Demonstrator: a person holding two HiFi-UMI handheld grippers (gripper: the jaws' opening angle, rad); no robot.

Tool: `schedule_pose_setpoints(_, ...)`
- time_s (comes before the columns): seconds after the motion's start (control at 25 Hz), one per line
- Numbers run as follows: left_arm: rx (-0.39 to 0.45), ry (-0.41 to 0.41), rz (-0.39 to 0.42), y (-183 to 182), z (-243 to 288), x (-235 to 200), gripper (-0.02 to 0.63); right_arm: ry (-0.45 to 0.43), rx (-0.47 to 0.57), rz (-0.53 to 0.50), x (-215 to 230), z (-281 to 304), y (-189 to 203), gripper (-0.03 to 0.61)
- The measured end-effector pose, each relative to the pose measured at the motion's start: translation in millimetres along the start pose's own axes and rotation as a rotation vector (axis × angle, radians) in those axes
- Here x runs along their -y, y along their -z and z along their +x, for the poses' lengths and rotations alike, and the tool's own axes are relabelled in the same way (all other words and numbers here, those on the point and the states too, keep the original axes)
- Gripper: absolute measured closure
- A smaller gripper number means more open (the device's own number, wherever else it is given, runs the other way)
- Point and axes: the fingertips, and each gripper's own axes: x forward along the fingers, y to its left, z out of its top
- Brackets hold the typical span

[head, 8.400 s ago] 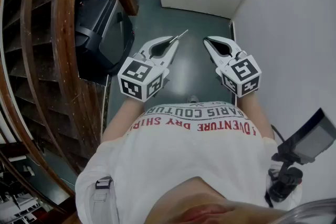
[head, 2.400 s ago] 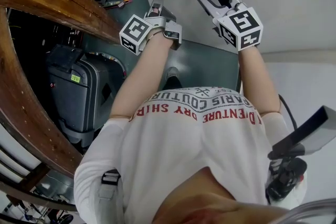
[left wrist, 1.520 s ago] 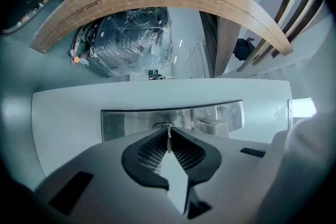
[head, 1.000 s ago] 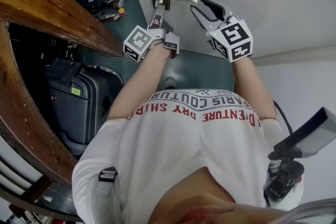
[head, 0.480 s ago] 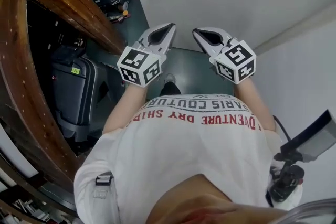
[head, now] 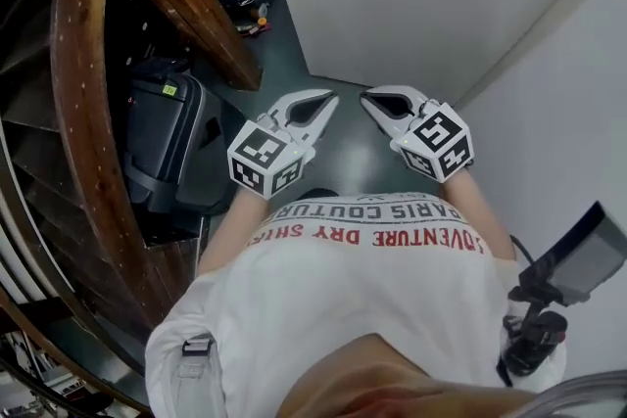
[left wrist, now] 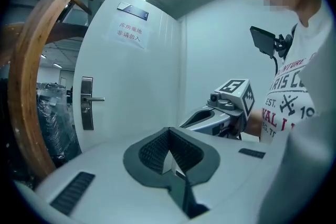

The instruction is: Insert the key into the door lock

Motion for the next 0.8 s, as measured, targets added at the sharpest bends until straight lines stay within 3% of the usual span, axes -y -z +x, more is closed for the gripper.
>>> schedule_pose_setpoints(0.32,-0.038,0.027,0.016,21,-43,55,0.612,0.014,-0.016,0.047,-65,-29,27,0.577)
schedule_pose_setpoints(0.44,-0.047,0.046,0.033,36,-84,93,0.612,0.011,-0.015,0.031,-121,-40,35,0.577)
schedule_pose_setpoints(0.64,-0.058,0.044,-0.006,71,-165,151,0.612,0.004,0.005,0.046,-226,-65,50,0.577)
schedule_pose_setpoints(0.8,-0.074,0.054,0.005,83,-237,205,0.612,0.027,0.031,0.016,-312,-96,40,0.577)
